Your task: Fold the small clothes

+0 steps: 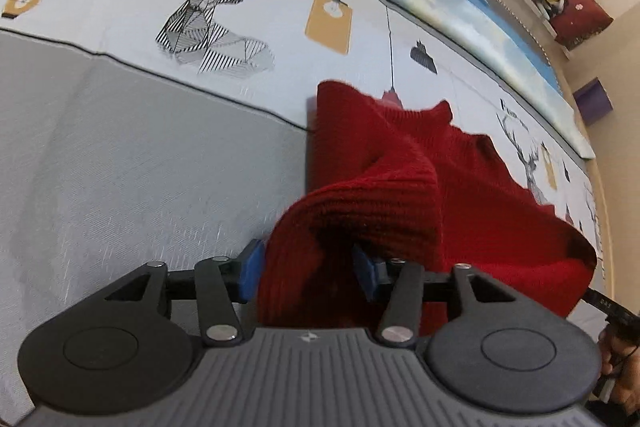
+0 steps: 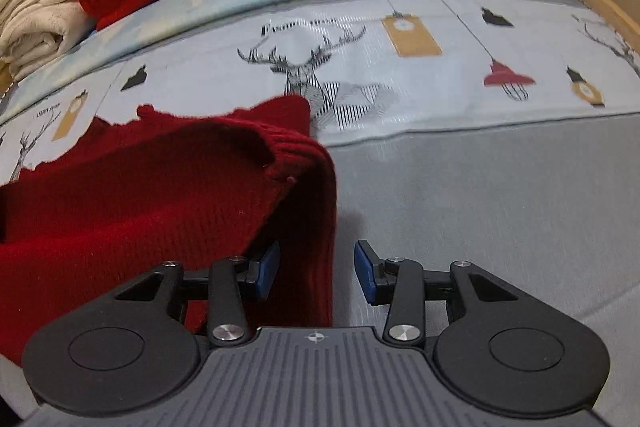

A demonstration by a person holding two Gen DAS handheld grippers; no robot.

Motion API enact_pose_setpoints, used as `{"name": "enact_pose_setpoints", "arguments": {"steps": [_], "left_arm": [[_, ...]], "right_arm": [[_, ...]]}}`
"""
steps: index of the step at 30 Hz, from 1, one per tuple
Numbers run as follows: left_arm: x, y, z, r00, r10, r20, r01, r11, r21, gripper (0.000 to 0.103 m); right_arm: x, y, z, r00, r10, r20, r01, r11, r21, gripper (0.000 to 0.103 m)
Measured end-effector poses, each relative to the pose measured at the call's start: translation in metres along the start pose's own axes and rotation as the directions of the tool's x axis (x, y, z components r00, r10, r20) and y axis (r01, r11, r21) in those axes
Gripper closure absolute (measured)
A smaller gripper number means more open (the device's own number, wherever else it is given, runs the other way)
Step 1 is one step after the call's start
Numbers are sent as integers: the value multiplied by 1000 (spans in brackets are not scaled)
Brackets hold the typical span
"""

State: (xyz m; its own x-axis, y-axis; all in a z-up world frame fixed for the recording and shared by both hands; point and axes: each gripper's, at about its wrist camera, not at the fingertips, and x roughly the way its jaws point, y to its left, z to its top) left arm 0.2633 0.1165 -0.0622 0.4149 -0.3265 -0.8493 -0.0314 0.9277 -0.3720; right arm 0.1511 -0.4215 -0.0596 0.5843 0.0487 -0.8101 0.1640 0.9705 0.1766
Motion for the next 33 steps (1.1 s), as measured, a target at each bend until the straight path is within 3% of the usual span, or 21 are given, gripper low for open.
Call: {"name": "enact_pose_setpoints", "arguments": {"steps": [15,23,27,28,31,33], "left_arm": [[27,4,29,999,30,26,-28,997,-65,46],[33,-2,28,999,32,12,-31,999,-31,48],[36,-2,27,998,55,-1,-55,998,3,82],[36,-3,27,998,62,5,-62,998,17,88],[33,-8,27,997,78,29,-79,995,55,90],[28,-10,29,994,83,71,-87,994,62,91]], "right_arm": [[12,-3,26,993,0,114,-8,997,71,58],[24,0,30,996,3,91,-10,997,78,54],[31,2,30,998,-9,56,6,998,55,55],[31,3,30,998,-10,59,7,999,52,59],[27,3,32,996,-20,87,15,999,52,93],[21,-1,34,992,-24,124,15,997,75,96]]}}
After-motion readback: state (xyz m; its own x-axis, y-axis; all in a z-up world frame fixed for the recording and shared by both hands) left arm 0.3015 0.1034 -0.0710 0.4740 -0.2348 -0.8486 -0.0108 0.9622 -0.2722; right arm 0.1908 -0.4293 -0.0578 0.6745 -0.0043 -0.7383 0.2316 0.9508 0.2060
